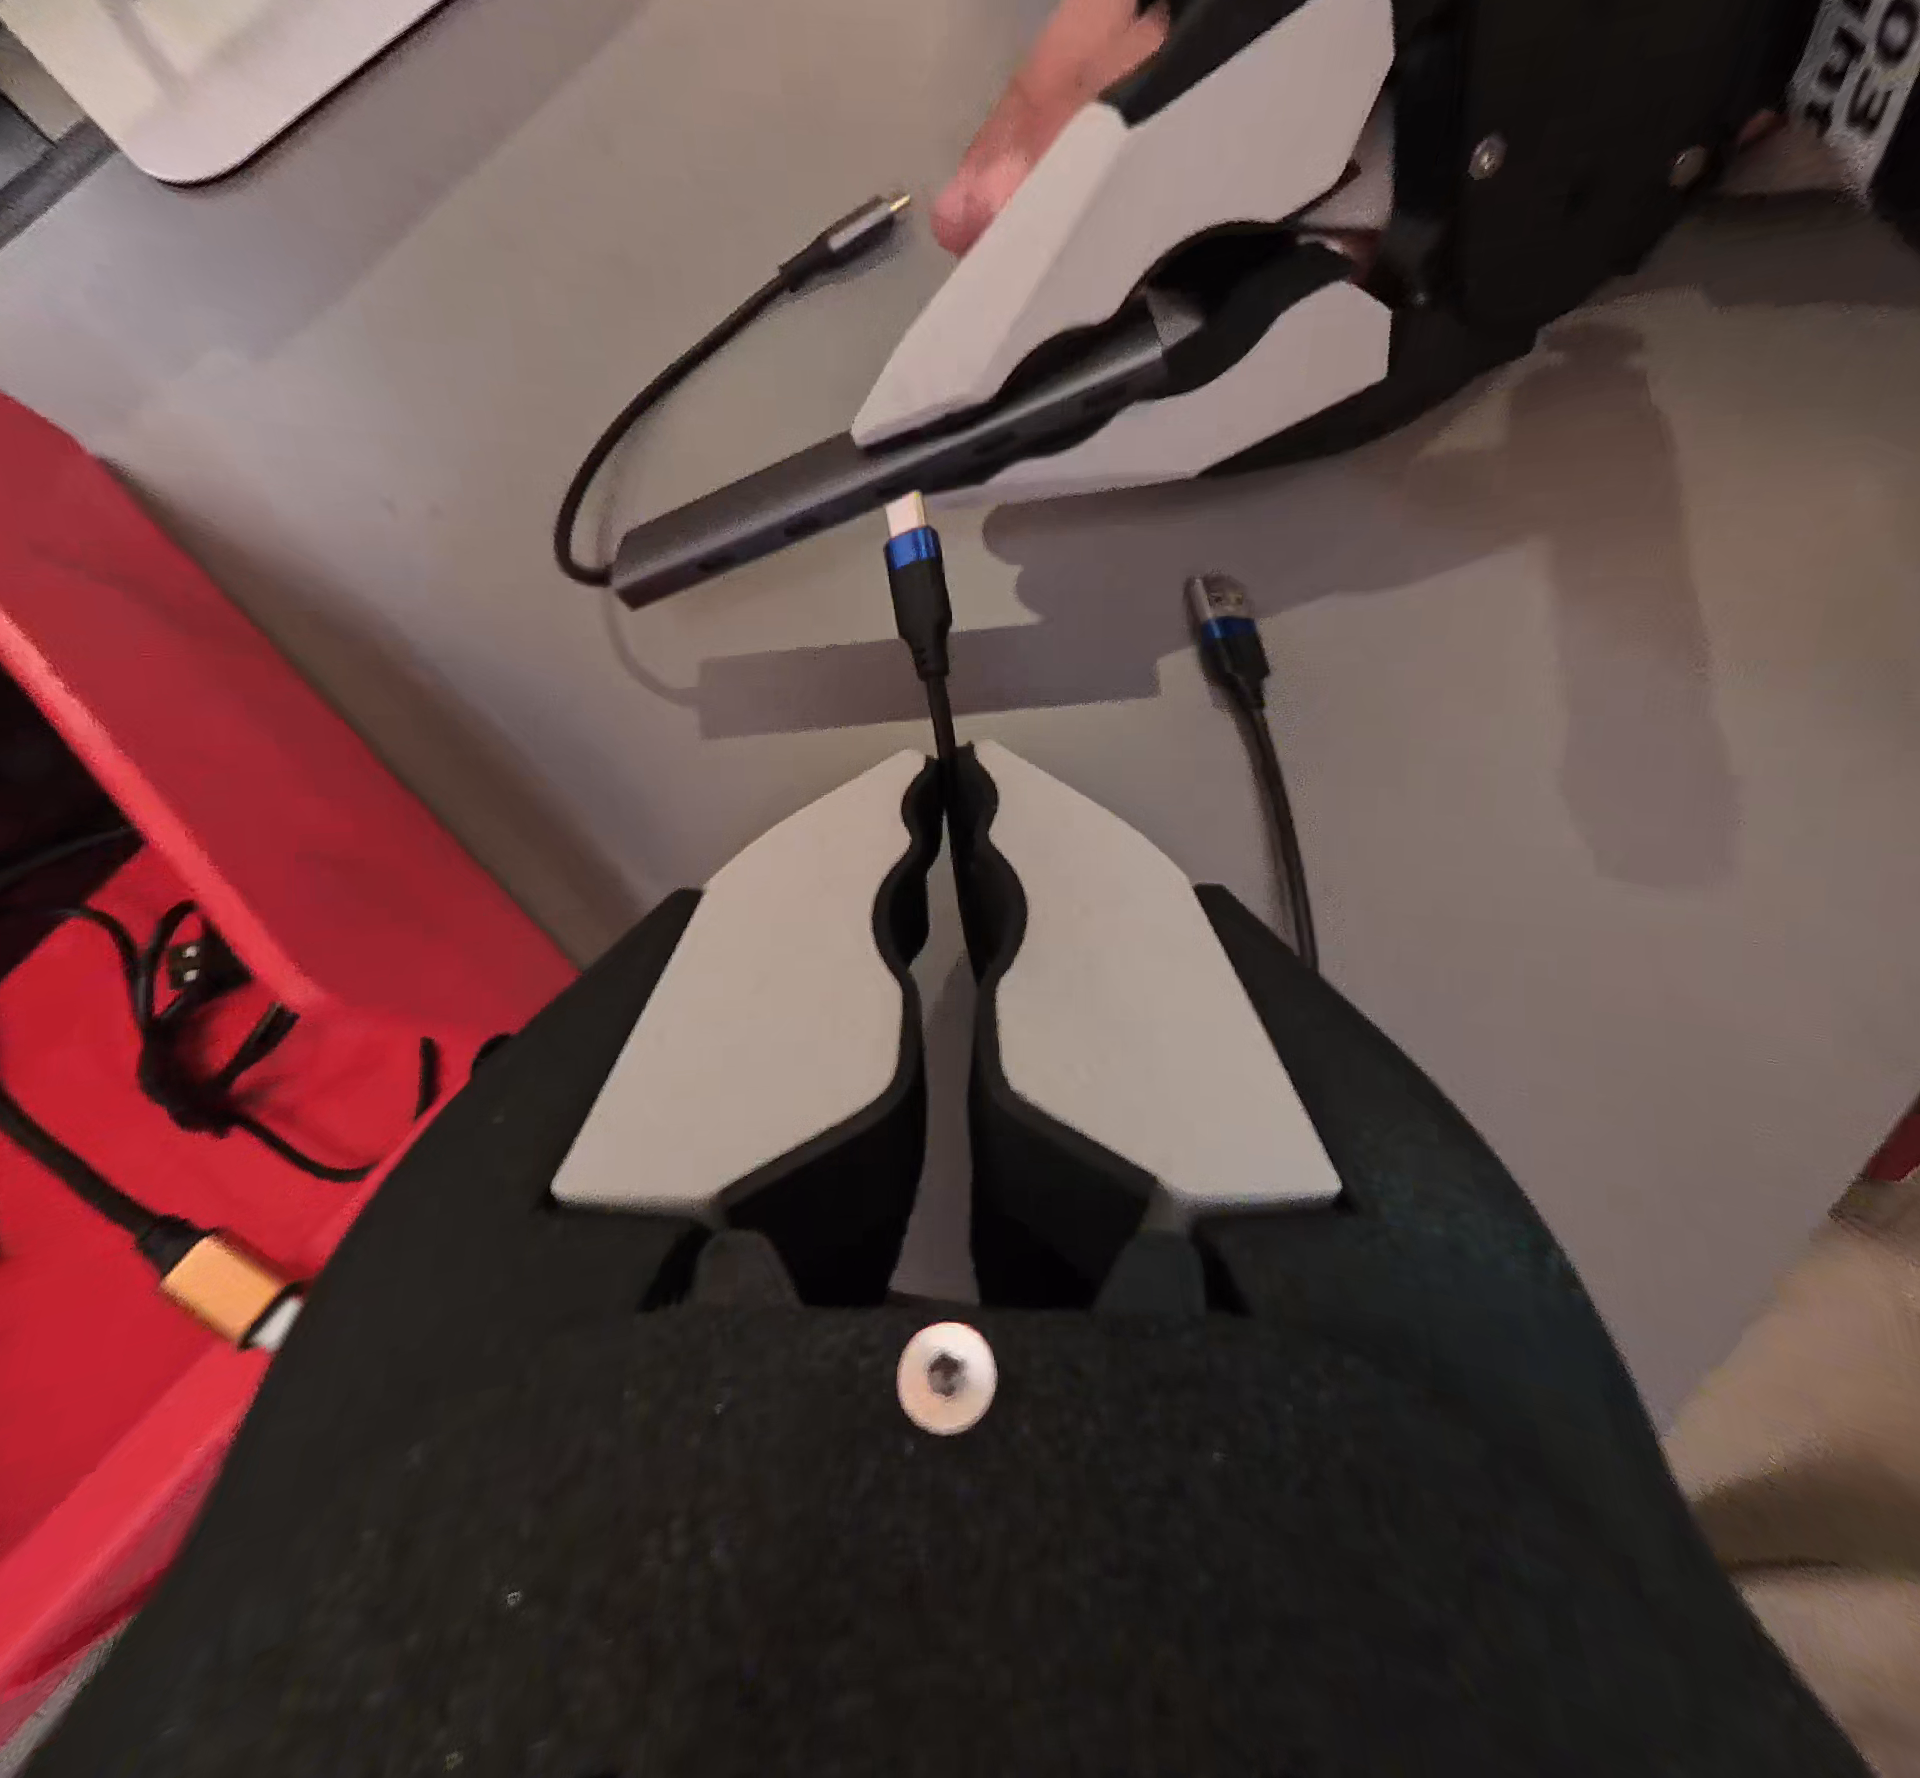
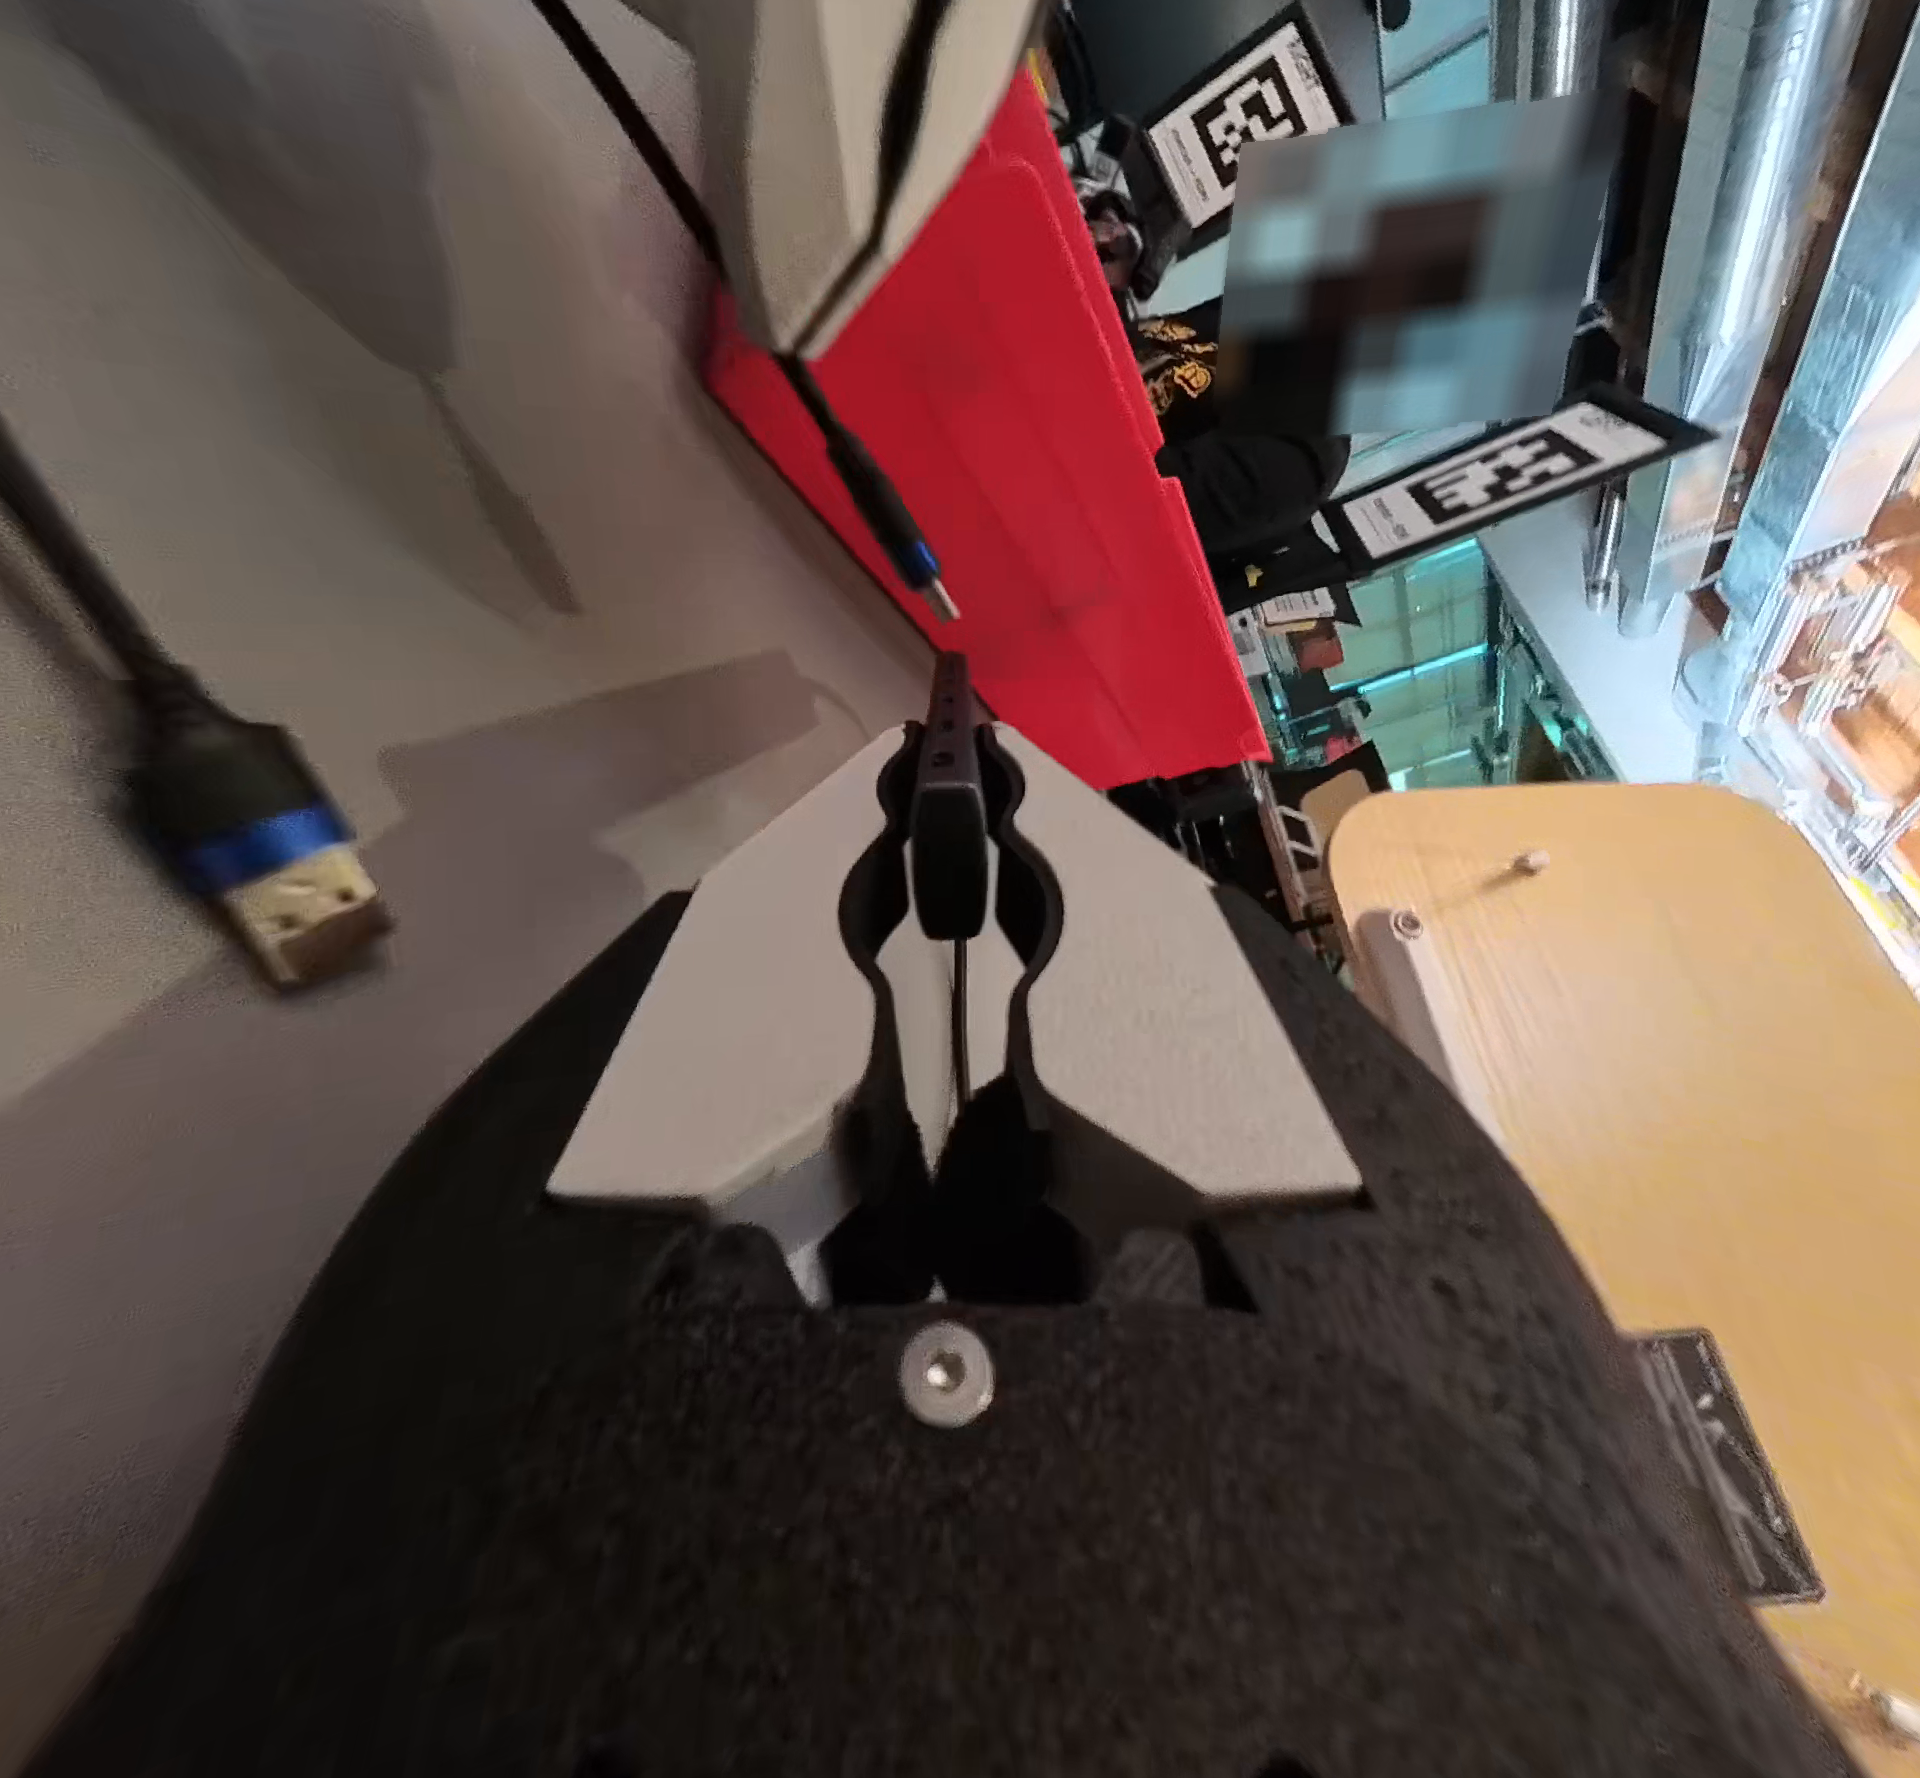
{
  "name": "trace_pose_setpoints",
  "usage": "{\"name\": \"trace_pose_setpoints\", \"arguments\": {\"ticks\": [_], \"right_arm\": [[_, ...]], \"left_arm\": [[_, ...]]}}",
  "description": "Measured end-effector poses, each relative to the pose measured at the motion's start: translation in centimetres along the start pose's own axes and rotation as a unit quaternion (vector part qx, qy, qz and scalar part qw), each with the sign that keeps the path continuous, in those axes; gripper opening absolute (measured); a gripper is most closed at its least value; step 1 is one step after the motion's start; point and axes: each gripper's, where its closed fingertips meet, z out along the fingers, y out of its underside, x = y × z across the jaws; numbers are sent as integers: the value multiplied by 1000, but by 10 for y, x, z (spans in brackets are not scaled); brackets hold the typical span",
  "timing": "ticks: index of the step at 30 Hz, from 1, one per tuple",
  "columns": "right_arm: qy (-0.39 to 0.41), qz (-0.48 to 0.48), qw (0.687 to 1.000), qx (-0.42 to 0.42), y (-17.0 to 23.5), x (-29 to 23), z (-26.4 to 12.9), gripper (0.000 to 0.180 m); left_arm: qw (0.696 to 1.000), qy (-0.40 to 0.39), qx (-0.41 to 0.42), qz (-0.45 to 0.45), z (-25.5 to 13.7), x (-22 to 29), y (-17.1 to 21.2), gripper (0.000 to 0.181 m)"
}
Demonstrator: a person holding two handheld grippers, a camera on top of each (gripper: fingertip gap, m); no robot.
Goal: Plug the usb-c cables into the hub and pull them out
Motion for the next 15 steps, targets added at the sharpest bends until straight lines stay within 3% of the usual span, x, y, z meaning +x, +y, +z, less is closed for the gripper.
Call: {"name": "trace_pose_setpoints", "arguments": {"ticks": [1,7,15], "right_arm": [[-3,-13,1000,3,-4,-4,0,10],[-7,-88,996,14,-20,-20,0,9],[-10,-102,995,13,-20,-24,1,9]], "left_arm": [[1000,5,-1,-2,1,2,2,1],[1000,4,-30,1,0,5,14,1],[996,-16,-70,50,1,6,27,1]]}}
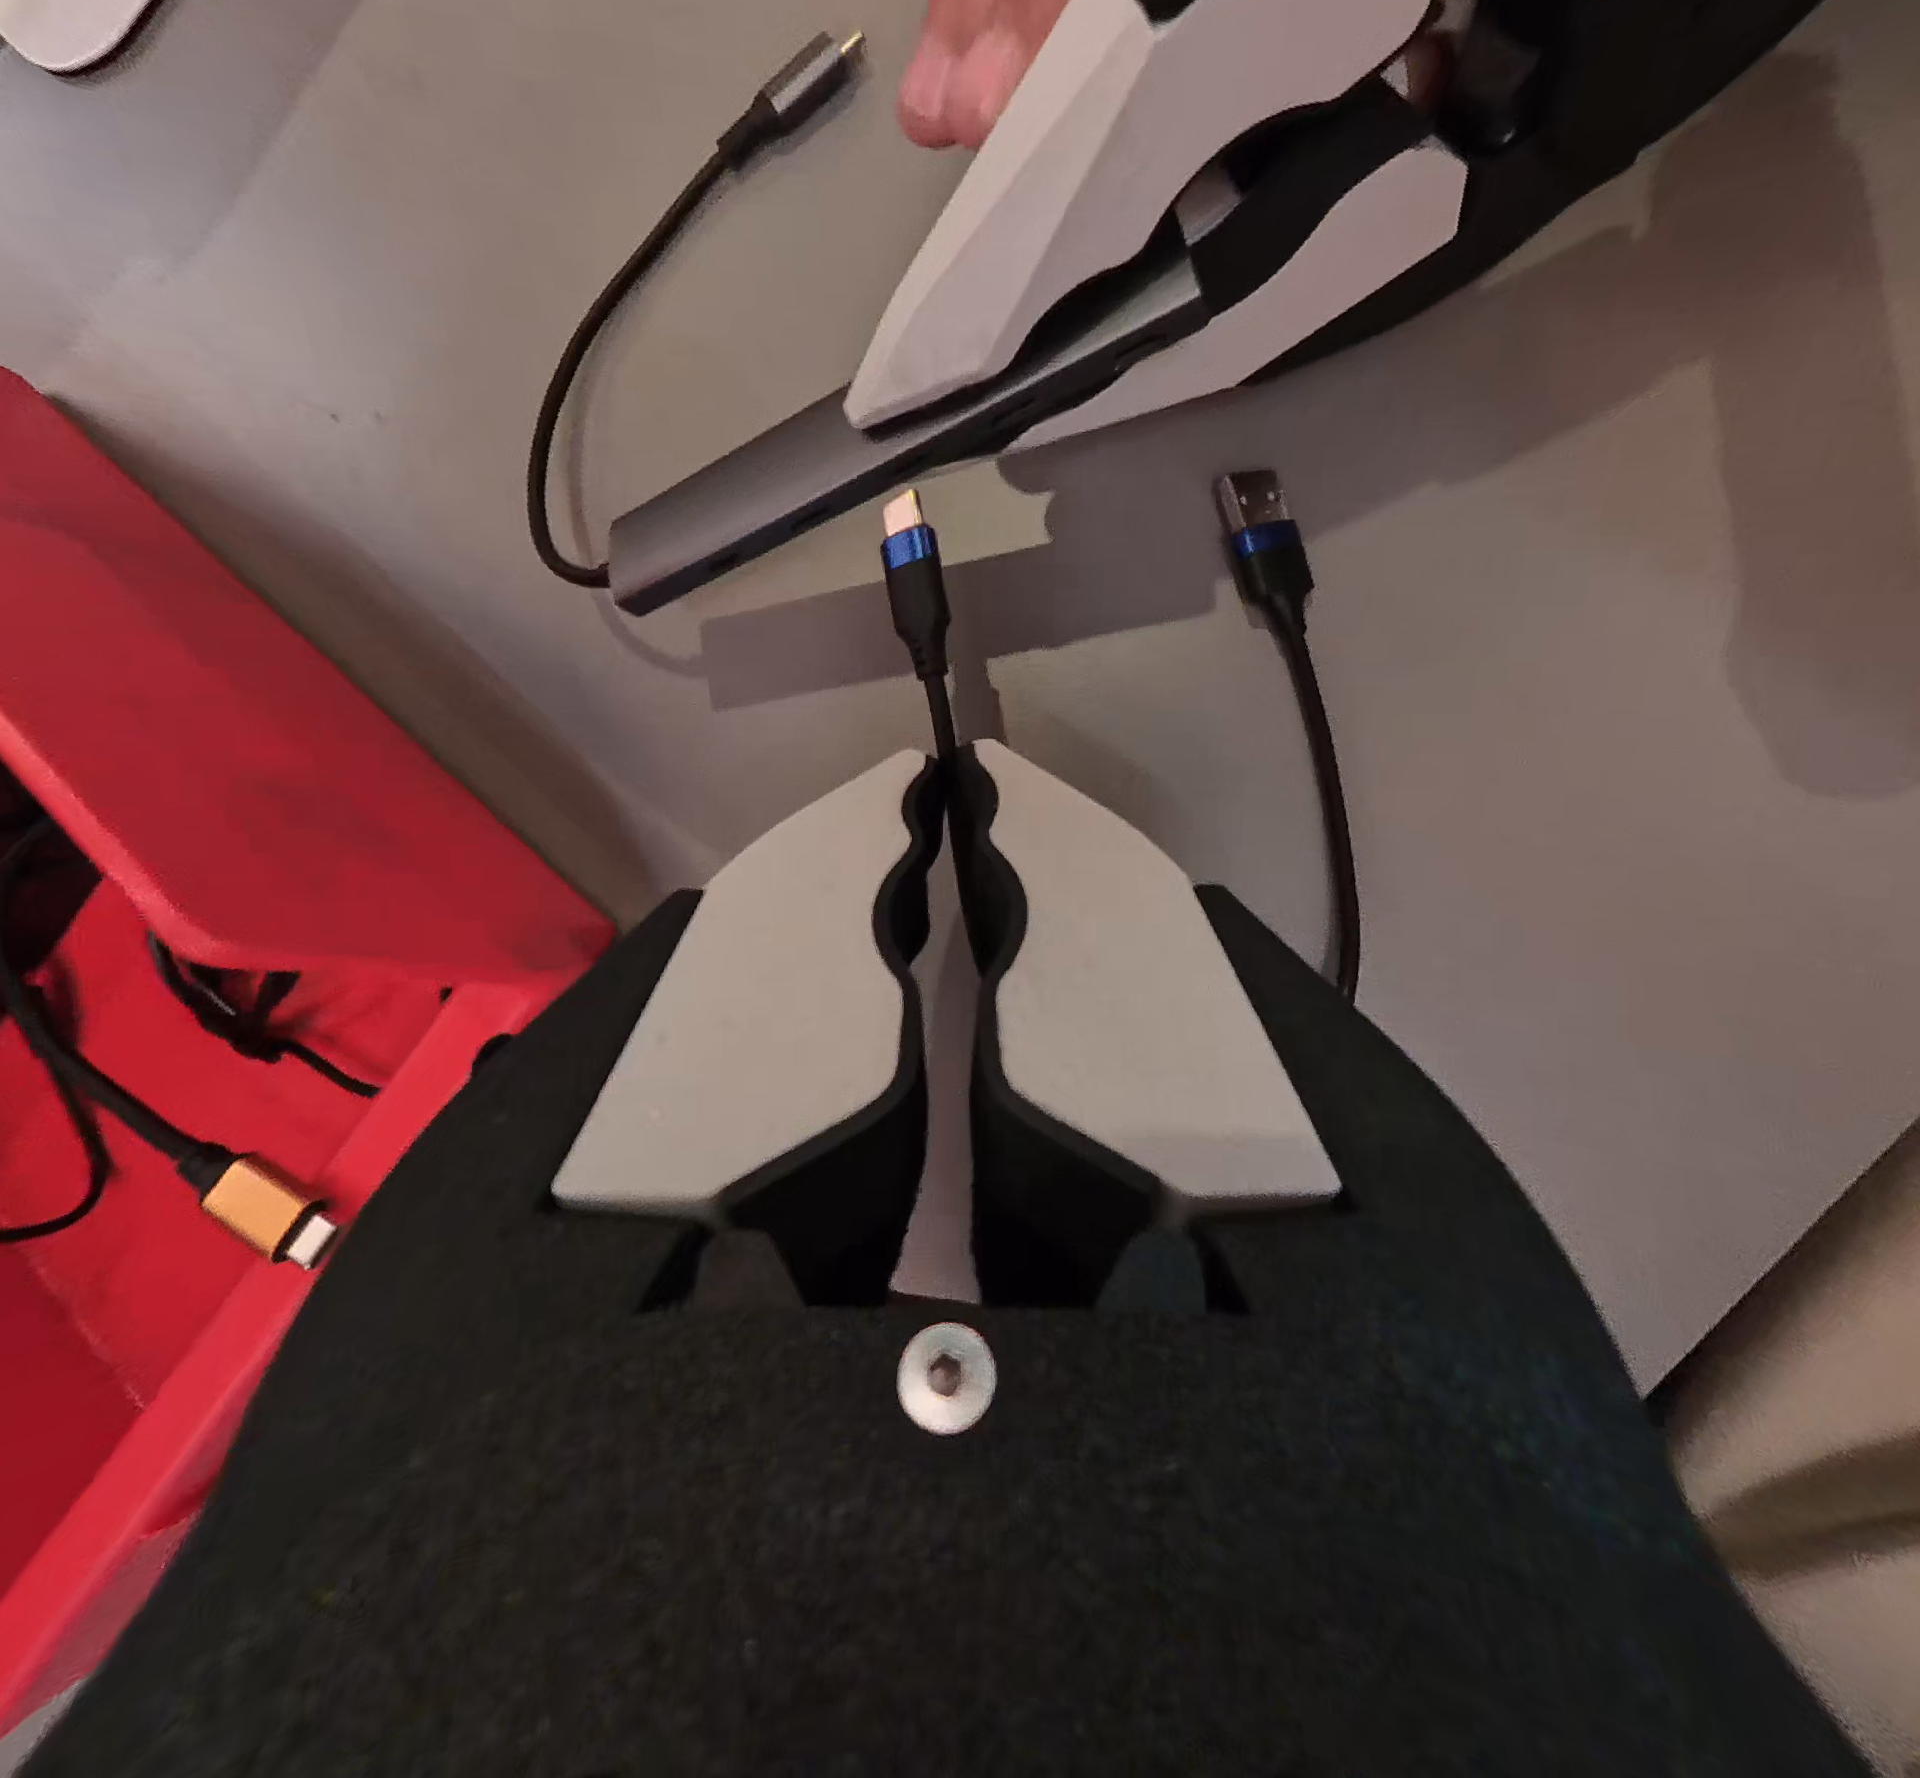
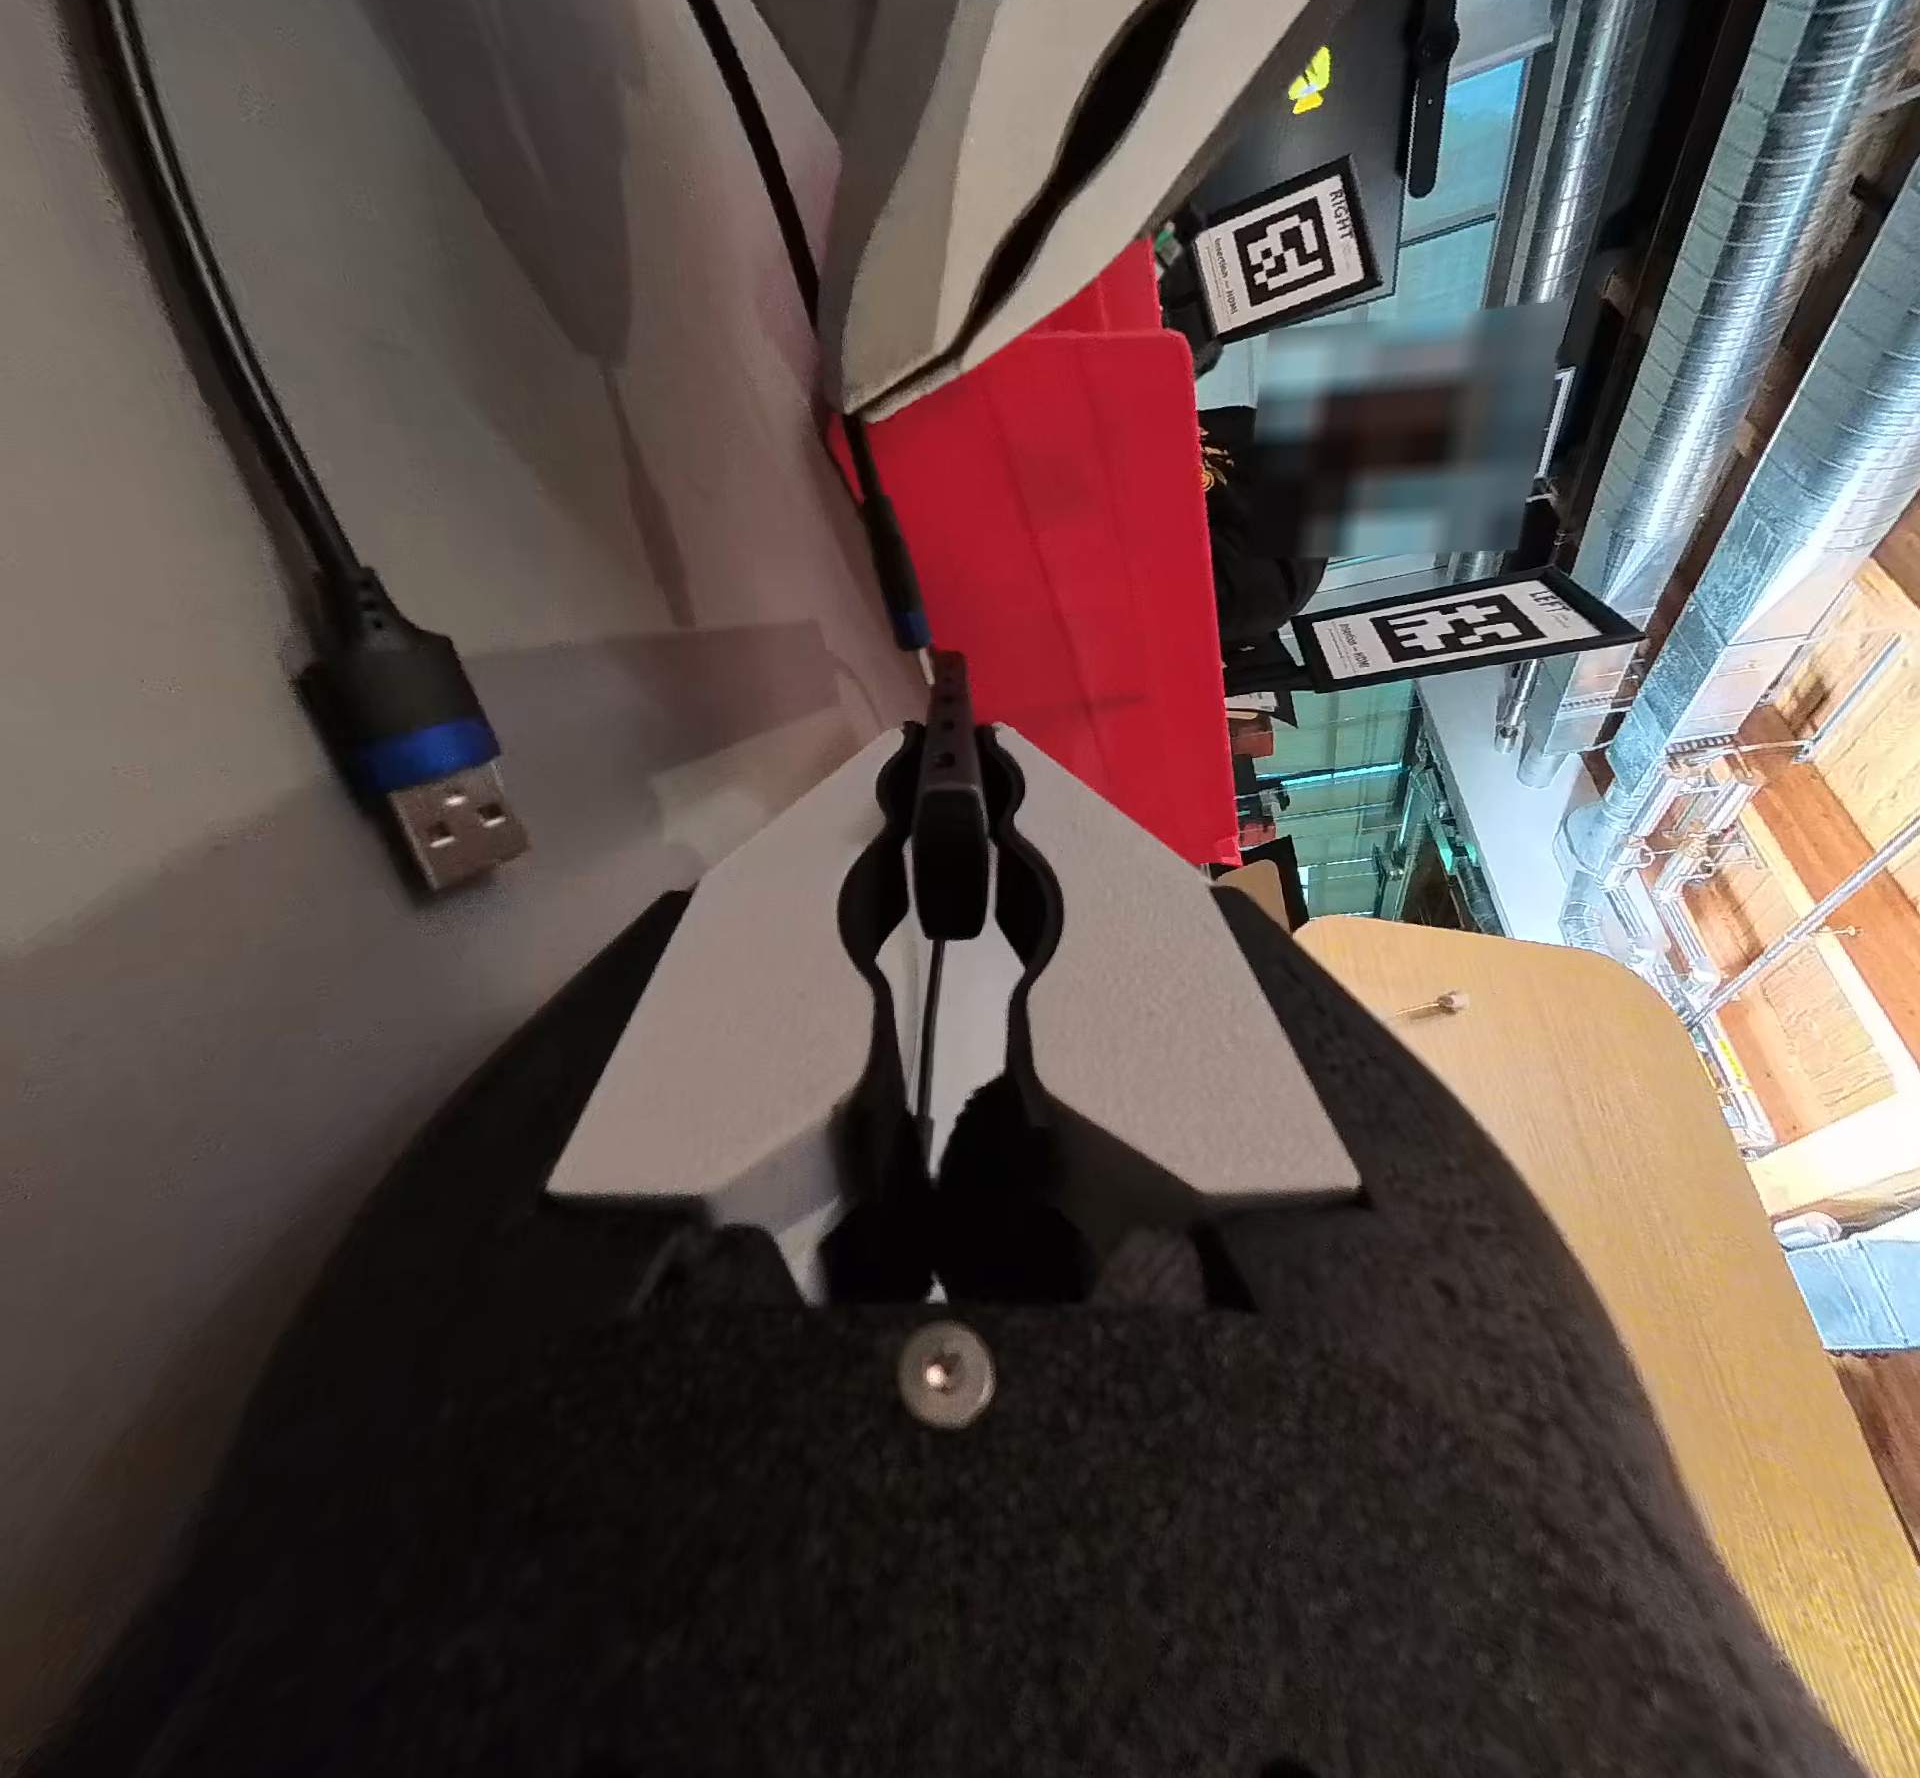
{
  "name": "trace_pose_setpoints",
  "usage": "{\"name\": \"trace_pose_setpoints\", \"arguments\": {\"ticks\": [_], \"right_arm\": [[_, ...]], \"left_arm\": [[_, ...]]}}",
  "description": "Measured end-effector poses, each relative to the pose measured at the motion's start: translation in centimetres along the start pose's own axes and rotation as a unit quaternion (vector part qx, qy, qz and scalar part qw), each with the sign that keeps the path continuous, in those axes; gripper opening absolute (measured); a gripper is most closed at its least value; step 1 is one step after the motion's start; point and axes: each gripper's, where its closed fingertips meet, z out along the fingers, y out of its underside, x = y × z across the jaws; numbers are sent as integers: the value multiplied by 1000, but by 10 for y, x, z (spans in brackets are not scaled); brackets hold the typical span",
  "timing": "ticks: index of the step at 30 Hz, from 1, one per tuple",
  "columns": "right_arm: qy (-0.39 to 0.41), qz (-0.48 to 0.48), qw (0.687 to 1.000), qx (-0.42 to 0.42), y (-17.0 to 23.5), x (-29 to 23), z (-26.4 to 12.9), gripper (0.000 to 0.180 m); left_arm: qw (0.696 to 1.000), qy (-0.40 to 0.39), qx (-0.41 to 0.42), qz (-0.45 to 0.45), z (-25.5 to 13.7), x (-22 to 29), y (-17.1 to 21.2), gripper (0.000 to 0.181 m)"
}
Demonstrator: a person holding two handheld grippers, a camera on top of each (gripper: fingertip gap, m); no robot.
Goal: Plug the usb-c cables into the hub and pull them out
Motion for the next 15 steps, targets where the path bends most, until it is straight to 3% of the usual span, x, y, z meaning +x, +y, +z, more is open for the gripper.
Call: {"name": "trace_pose_setpoints", "arguments": {"ticks": [15], "right_arm": [[-8,-9,1000,-4,1,-5,2,9]], "left_arm": [[1000,-7,-2,20,2,1,-1,1]]}}
